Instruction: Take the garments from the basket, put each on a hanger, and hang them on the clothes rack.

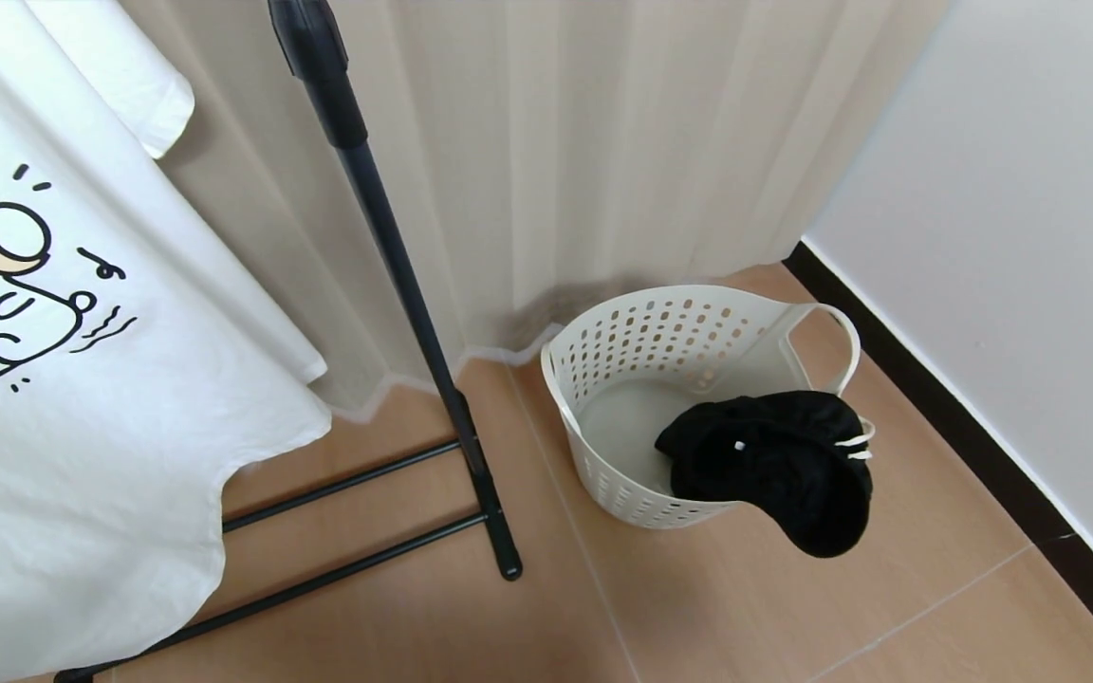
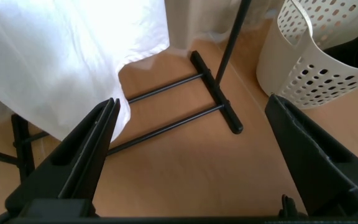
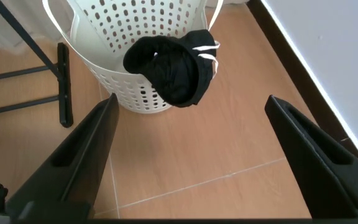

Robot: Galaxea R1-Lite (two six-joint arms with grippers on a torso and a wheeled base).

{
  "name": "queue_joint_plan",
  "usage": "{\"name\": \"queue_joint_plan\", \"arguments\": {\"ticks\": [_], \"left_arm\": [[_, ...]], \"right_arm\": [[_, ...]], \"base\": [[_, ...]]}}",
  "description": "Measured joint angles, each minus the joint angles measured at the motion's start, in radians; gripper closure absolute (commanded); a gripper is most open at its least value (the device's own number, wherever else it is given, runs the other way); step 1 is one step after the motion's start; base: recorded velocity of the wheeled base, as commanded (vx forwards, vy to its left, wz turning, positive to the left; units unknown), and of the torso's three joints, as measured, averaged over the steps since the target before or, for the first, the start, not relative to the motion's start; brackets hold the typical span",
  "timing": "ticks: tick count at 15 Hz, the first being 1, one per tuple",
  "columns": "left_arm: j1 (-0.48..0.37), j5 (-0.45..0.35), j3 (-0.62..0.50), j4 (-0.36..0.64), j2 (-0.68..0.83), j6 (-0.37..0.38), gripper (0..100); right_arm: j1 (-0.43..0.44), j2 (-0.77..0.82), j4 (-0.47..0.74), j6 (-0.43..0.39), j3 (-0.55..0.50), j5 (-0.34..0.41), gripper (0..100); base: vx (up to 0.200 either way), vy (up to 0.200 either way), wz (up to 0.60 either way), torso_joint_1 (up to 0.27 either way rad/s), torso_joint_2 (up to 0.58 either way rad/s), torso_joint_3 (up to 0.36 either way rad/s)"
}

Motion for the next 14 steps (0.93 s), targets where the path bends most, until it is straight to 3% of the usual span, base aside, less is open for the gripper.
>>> {"name": "queue_joint_plan", "arguments": {"ticks": [5,14], "left_arm": [[0.000,0.000,0.000,0.000,0.000,0.000,0],[0.000,0.001,0.000,0.000,0.000,-0.002,0]], "right_arm": [[0.000,0.000,0.000,0.001,0.000,0.000,0],[0.010,0.038,0.011,-0.009,-0.004,-0.001,0]], "base": [[0.000,0.000,0.00,0.004,0.01,-0.162],[0.000,0.000,0.00,0.000,0.00,0.000]]}}
